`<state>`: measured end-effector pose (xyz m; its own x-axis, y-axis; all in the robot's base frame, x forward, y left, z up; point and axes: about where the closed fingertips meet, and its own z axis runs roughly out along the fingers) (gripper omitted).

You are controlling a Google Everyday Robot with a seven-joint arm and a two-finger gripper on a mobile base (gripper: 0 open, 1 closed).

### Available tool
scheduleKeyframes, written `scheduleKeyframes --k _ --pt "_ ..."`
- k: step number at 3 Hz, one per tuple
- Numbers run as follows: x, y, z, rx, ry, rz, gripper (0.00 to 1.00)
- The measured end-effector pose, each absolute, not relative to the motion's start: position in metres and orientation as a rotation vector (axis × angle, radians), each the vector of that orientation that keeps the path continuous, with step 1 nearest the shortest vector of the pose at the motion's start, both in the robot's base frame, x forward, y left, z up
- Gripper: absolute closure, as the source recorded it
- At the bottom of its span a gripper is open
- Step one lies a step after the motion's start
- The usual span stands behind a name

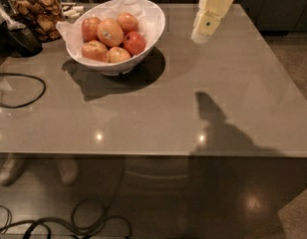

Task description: Pick apple from white bowl

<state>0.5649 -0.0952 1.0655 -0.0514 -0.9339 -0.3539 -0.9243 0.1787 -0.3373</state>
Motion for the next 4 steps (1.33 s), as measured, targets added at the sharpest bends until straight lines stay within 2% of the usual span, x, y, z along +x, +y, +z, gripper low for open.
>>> scheduleKeyframes --k 1,2,4 --pt "0.582 -0.080 1.064 -1.714 1.971 0.034 0.00" --pt "0.624 -0.036 1.069 -1.752 1.905 0.113 0.00" --pt "0.650 -0.016 1.072 -1.688 1.863 0.153 0.00"
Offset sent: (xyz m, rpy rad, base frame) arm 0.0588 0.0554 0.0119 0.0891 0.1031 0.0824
